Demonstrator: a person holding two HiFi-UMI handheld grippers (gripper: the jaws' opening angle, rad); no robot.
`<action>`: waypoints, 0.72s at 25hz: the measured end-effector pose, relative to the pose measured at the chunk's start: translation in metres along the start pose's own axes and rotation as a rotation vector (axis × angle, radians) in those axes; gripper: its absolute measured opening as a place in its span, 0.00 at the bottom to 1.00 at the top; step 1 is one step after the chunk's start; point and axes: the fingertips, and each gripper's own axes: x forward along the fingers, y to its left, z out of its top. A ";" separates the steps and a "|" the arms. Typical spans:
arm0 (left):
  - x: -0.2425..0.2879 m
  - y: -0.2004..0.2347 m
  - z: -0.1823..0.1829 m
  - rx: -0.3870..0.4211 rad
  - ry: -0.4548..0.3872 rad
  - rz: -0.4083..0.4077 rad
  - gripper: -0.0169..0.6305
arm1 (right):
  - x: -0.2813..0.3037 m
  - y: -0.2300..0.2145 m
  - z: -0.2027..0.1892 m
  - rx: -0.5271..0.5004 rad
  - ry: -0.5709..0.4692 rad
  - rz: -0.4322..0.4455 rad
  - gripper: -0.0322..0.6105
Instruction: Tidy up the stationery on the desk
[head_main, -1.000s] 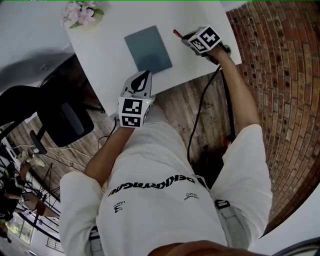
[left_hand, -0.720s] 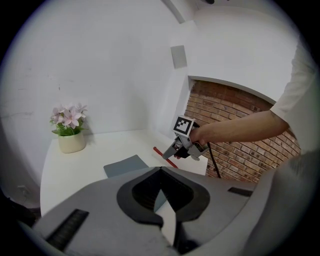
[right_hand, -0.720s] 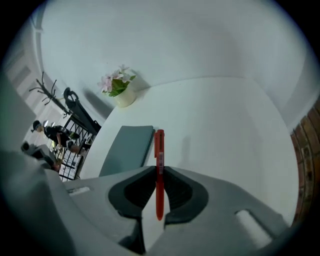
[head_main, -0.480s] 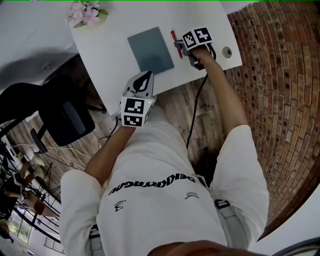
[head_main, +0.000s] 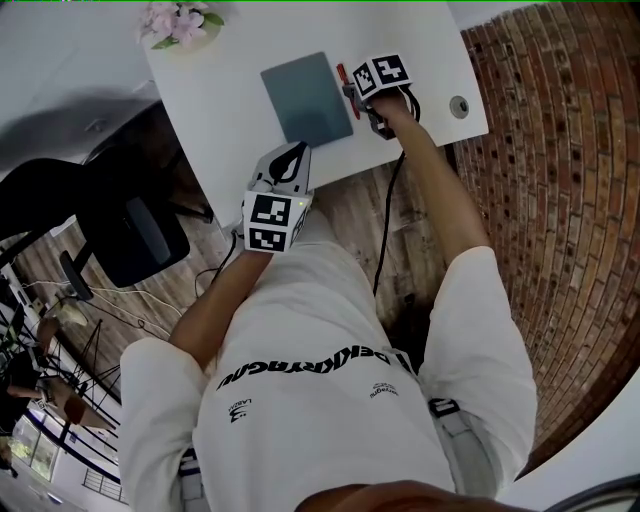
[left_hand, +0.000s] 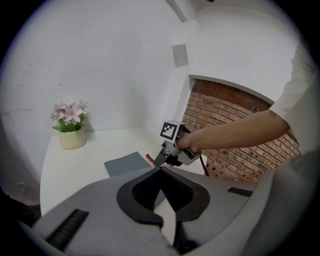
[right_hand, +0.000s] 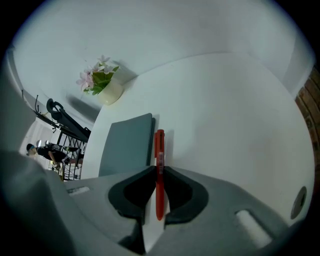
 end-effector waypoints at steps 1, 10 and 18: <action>-0.001 0.001 -0.001 -0.002 0.000 0.001 0.02 | 0.001 0.000 0.000 -0.007 0.006 -0.010 0.13; -0.006 0.005 -0.001 -0.010 -0.006 0.006 0.02 | 0.005 -0.002 -0.001 0.000 0.017 -0.042 0.13; -0.011 0.009 -0.001 -0.012 -0.013 0.007 0.02 | 0.007 0.001 0.001 0.017 -0.007 -0.050 0.15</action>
